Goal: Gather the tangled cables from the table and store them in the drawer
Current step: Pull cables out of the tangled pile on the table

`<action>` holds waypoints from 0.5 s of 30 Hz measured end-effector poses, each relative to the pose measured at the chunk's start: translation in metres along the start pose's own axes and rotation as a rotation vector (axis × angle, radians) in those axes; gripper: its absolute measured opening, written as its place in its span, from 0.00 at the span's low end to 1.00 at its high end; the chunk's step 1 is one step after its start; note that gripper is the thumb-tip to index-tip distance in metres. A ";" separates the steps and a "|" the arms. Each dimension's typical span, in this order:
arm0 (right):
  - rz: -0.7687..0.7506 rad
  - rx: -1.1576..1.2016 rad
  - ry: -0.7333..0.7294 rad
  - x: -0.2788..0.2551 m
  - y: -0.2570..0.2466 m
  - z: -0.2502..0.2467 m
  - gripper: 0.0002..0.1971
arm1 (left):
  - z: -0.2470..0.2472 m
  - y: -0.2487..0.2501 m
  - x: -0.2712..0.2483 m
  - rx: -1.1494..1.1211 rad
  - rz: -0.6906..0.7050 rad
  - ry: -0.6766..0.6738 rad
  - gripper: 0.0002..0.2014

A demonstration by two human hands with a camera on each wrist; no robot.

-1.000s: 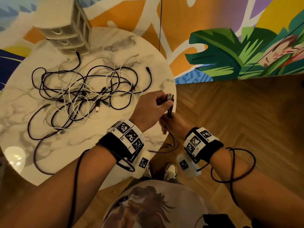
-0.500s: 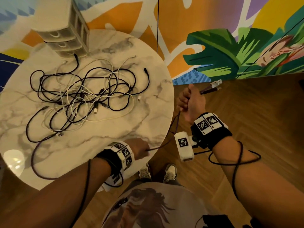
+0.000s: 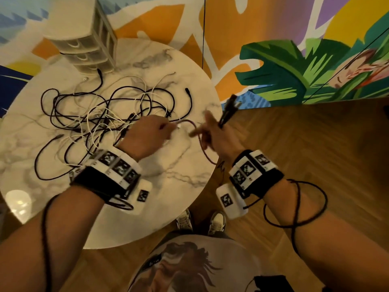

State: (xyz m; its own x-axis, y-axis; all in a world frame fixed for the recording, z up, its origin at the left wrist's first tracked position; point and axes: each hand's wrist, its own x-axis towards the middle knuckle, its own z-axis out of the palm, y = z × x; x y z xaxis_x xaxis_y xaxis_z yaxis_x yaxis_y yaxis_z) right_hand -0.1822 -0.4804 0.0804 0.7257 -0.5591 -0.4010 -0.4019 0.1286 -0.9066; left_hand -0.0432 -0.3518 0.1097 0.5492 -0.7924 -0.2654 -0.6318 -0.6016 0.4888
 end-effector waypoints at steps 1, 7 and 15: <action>0.014 0.031 -0.060 -0.003 -0.001 0.009 0.34 | 0.005 0.019 -0.006 -0.001 0.047 -0.030 0.18; -0.014 0.221 -0.017 0.010 0.013 0.014 0.19 | 0.039 0.040 -0.022 -0.113 0.146 -0.096 0.14; 0.096 0.850 0.175 0.011 0.022 -0.013 0.26 | 0.067 -0.076 -0.039 0.095 -0.173 -0.240 0.16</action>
State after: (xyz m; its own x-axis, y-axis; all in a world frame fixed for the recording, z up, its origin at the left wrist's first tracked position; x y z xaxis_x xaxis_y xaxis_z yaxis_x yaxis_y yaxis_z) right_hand -0.1908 -0.4945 0.0582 0.5861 -0.6230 -0.5181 0.1462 0.7102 -0.6887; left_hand -0.0535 -0.2820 0.0278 0.5150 -0.6719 -0.5322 -0.5946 -0.7273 0.3428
